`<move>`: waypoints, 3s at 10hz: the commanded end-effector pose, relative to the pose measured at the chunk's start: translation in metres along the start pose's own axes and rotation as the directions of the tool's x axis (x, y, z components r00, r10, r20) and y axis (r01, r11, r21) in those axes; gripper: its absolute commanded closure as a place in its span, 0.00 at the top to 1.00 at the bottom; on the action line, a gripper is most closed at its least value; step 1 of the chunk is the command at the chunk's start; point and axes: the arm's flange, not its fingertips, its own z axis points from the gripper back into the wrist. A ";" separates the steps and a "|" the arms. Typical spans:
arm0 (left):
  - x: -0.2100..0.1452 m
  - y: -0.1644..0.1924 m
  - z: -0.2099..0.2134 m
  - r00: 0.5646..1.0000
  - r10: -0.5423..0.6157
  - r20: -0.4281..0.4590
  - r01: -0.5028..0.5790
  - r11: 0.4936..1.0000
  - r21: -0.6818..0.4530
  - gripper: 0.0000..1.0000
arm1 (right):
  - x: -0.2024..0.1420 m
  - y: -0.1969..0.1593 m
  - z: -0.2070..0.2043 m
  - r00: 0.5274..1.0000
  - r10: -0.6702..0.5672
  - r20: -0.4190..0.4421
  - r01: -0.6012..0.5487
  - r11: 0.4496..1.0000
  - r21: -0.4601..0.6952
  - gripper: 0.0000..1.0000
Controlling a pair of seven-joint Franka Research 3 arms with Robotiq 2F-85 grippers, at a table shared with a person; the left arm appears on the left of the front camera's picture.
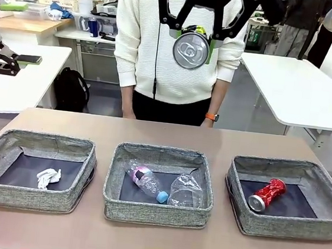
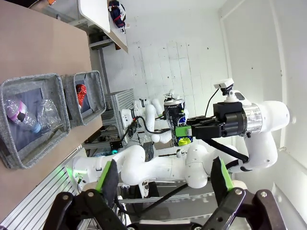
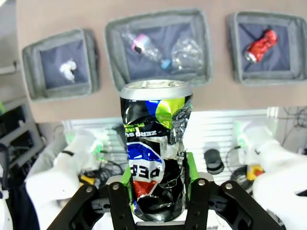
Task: Sort the waste into the appropriate baskets.
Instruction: Pick up the waste item pointed out by the person, then place the picked waste into the Fabric basket indicated by the person.
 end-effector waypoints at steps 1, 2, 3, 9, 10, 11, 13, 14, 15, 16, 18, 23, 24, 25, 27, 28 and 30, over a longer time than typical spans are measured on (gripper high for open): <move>0.000 -0.003 0.001 1.000 -0.013 -0.002 0.013 1.000 -0.022 1.00 | -0.002 0.001 0.000 1.000 0.002 0.004 -0.002 1.000 -0.001 0.44; 0.000 -0.003 0.001 1.000 -0.013 -0.002 0.013 1.000 -0.022 1.00 | -0.002 0.001 0.000 1.000 0.002 0.004 -0.002 1.000 -0.001 0.44; 0.000 -0.003 0.001 1.000 -0.013 -0.002 0.013 1.000 -0.022 1.00 | -0.002 0.001 0.000 1.000 0.002 0.004 -0.002 1.000 -0.001 0.44; 0.000 -0.003 0.001 1.000 -0.013 -0.002 0.013 1.000 -0.022 1.00 | -0.002 0.001 0.000 1.000 0.002 0.004 -0.002 1.000 -0.001 0.44; 0.000 -0.003 0.001 1.000 -0.013 -0.002 0.013 1.000 -0.022 1.00 | -0.002 0.001 0.000 1.000 0.002 0.004 -0.002 1.000 -0.001 0.44; 0.000 -0.003 0.001 1.000 -0.013 -0.002 0.013 1.000 -0.022 1.00 | -0.002 0.001 0.000 1.000 0.002 0.004 -0.002 1.000 -0.001 0.44; 0.000 -0.003 0.001 1.000 -0.013 -0.002 0.013 1.000 -0.022 1.00 | -0.002 0.001 0.000 1.000 0.002 0.004 -0.002 1.000 -0.001 0.44; 0.000 -0.003 0.001 1.000 -0.013 -0.002 0.013 1.000 -0.022 1.00 | -0.002 0.001 0.000 1.000 0.002 0.004 -0.002 1.000 -0.001 0.44; 0.000 -0.003 0.001 1.000 -0.013 -0.002 0.013 1.000 -0.022 1.00 | -0.002 0.001 0.000 1.000 0.002 0.004 -0.002 1.000 -0.001 0.44; 0.000 -0.003 0.001 1.000 -0.013 -0.002 0.013 1.000 -0.022 1.00 | -0.002 0.001 0.000 1.000 0.002 0.004 -0.002 1.000 -0.001 0.44; 0.000 -0.003 0.001 1.000 -0.013 -0.002 0.013 1.000 -0.022 1.00 | -0.002 0.001 0.000 1.000 0.002 0.004 -0.002 1.000 -0.001 0.44; 0.000 -0.003 0.001 1.000 -0.013 -0.002 0.013 1.000 -0.022 1.00 | -0.002 0.001 0.000 1.000 0.002 0.004 -0.002 1.000 -0.001 0.44; 0.000 -0.003 0.001 1.000 -0.013 -0.002 0.013 1.000 -0.022 1.00 | -0.002 0.001 0.000 1.000 0.002 0.004 -0.002 1.000 -0.001 0.44; 0.000 -0.003 0.001 1.000 -0.013 -0.002 0.013 1.000 -0.022 1.00 | -0.002 0.001 0.000 1.000 0.002 0.004 -0.002 1.000 -0.001 0.44; 0.000 -0.003 0.001 1.000 -0.013 -0.002 0.013 1.000 -0.022 1.00 | -0.002 0.001 0.000 1.000 0.002 0.004 -0.002 1.000 -0.001 0.44; 0.000 -0.003 0.001 1.000 -0.013 -0.002 0.013 1.000 -0.022 1.00 | -0.002 0.001 0.000 1.000 0.002 0.004 -0.002 1.000 -0.001 0.44; 0.000 -0.003 0.001 1.000 -0.013 -0.002 0.013 1.000 -0.022 1.00 | 0.005 -0.017 -0.004 0.997 0.076 -0.013 -0.076 0.997 -0.011 0.44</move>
